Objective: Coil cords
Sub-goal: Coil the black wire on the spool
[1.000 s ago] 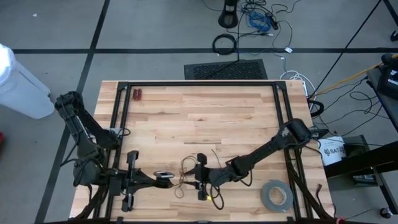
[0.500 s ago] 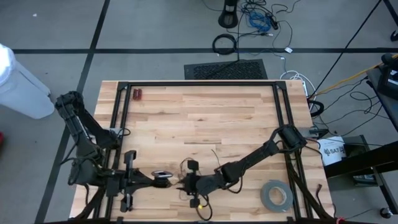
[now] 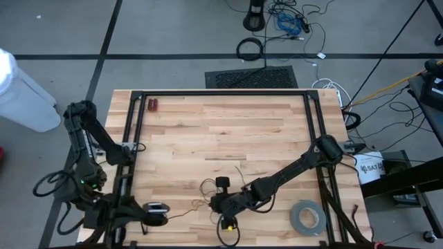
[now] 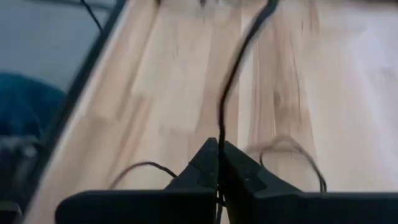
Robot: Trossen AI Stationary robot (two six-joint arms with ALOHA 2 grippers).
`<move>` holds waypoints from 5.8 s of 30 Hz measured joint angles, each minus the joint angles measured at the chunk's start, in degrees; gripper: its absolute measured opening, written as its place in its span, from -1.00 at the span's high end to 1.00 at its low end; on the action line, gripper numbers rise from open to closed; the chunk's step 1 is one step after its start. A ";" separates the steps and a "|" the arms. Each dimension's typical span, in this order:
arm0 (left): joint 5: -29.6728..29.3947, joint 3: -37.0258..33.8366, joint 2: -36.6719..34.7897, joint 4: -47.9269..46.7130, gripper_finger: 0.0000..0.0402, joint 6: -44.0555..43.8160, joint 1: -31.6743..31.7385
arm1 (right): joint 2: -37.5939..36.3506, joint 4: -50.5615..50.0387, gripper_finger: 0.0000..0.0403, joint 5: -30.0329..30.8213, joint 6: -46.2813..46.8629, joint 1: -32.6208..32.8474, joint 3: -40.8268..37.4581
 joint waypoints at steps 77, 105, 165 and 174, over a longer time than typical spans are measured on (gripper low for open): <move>-10.59 -1.75 -0.68 -7.54 0.98 -9.66 0.07 | -1.20 32.03 0.20 -10.58 -13.53 -3.08 -0.09; -8.86 -1.75 -0.70 -23.25 0.98 -25.46 -0.42 | -9.85 15.60 0.99 -7.90 -11.83 -1.17 -0.04; -4.70 -1.70 -0.76 -23.22 0.98 -18.55 -0.91 | -20.87 -14.99 1.00 -2.23 -5.15 9.03 0.02; -0.25 -1.64 1.71 -30.18 0.99 -10.69 0.53 | -20.87 -12.05 1.00 -0.95 -11.01 9.03 -0.02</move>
